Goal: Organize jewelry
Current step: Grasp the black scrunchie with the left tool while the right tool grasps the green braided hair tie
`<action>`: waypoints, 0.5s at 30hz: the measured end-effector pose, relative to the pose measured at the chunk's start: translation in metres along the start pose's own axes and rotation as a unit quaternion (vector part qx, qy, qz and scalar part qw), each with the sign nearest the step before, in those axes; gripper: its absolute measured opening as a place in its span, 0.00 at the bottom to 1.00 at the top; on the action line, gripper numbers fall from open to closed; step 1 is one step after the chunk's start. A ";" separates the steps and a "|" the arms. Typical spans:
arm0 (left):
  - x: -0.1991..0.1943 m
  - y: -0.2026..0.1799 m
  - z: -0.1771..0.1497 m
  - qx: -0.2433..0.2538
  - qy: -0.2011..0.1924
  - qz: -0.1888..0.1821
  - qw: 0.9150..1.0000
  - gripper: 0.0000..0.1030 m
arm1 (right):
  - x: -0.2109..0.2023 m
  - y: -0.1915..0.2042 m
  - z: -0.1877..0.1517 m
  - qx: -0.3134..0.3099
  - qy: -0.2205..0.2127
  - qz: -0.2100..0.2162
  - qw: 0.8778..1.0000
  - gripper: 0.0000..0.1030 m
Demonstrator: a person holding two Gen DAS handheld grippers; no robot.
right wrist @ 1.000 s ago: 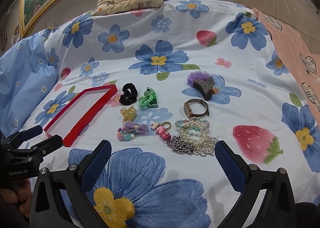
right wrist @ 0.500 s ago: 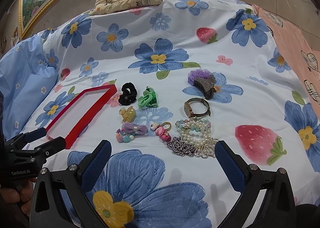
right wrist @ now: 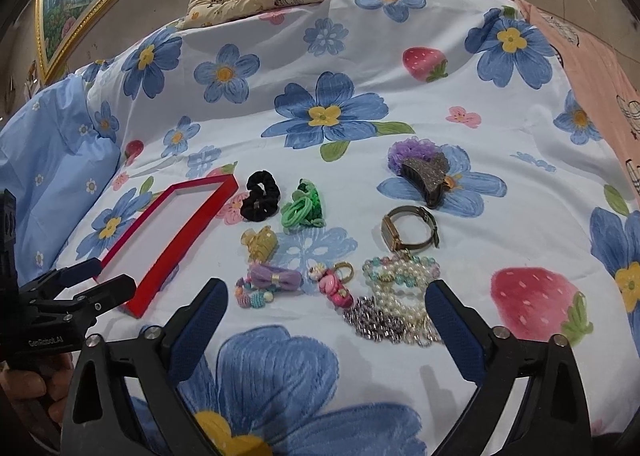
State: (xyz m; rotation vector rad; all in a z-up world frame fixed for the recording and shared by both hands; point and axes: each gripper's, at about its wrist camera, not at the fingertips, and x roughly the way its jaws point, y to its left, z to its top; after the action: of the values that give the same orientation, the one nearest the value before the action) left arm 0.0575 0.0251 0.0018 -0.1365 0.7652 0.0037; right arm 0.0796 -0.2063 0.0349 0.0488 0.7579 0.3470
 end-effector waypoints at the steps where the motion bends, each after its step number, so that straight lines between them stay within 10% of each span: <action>1: 0.003 0.002 0.003 -0.002 0.002 0.000 1.000 1.00 | 0.004 -0.001 0.003 0.001 0.002 0.001 1.000 0.87; 15: 0.054 0.011 0.054 0.007 0.040 -0.010 0.999 0.82 | 0.071 0.003 0.051 0.011 0.044 0.039 0.998 0.52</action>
State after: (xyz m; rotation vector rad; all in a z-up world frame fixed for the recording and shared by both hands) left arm 0.1333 0.0401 0.0020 -0.1317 0.8435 -0.0266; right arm 0.1611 -0.1768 0.0257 0.0844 0.8490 0.4176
